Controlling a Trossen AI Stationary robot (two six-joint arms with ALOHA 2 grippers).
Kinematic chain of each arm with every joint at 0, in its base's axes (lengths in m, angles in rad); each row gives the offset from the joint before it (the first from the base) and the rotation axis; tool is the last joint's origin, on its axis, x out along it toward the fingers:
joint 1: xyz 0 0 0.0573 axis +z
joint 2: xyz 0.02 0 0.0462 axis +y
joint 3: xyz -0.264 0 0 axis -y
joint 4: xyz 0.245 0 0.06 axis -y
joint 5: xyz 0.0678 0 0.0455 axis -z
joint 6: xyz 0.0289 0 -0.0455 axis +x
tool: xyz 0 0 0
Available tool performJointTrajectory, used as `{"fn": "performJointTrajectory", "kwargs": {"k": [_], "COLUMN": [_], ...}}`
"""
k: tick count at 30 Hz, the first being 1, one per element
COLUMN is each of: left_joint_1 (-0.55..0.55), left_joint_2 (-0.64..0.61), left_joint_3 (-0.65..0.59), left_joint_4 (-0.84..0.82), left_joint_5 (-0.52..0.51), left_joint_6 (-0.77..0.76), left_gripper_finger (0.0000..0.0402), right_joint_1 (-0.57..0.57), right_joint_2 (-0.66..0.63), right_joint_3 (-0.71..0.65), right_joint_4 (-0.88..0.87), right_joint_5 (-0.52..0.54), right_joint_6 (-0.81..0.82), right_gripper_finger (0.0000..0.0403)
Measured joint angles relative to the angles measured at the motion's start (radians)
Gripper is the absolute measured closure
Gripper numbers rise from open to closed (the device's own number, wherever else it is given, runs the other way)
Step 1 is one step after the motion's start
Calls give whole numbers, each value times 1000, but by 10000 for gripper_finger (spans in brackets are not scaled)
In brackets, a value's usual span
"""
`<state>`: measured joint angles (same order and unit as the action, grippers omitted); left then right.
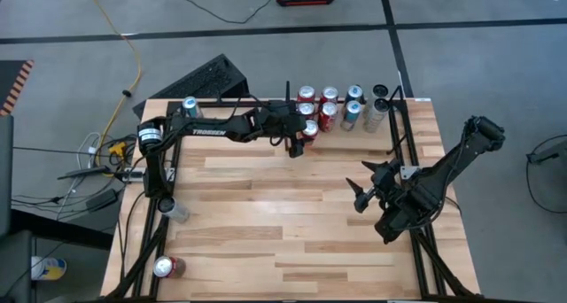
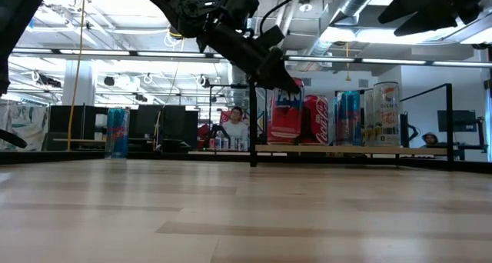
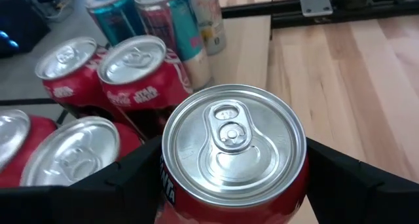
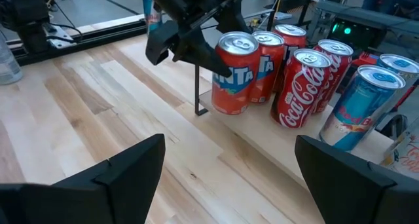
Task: Place canned beverage on shelf
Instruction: Put the orange soda can on the shelf aligned with the other soda cans
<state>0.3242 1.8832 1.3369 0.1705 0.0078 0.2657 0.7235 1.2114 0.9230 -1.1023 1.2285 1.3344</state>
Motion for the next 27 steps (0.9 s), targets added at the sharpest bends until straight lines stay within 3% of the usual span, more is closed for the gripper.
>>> {"fn": "performJointTrajectory", "kwargs": {"k": [27], "left_joint_1": [-1], "left_joint_2": [0], "left_joint_3": [0], "left_joint_4": [-26], "left_joint_5": [-21], "left_joint_6": [22], "left_gripper_finger": [93], "right_joint_1": [0], "right_joint_2": [0], "right_joint_3": [0], "right_joint_4": [0], "right_joint_5": [-1], "right_joint_6": [-7], "right_gripper_finger": [35]}}
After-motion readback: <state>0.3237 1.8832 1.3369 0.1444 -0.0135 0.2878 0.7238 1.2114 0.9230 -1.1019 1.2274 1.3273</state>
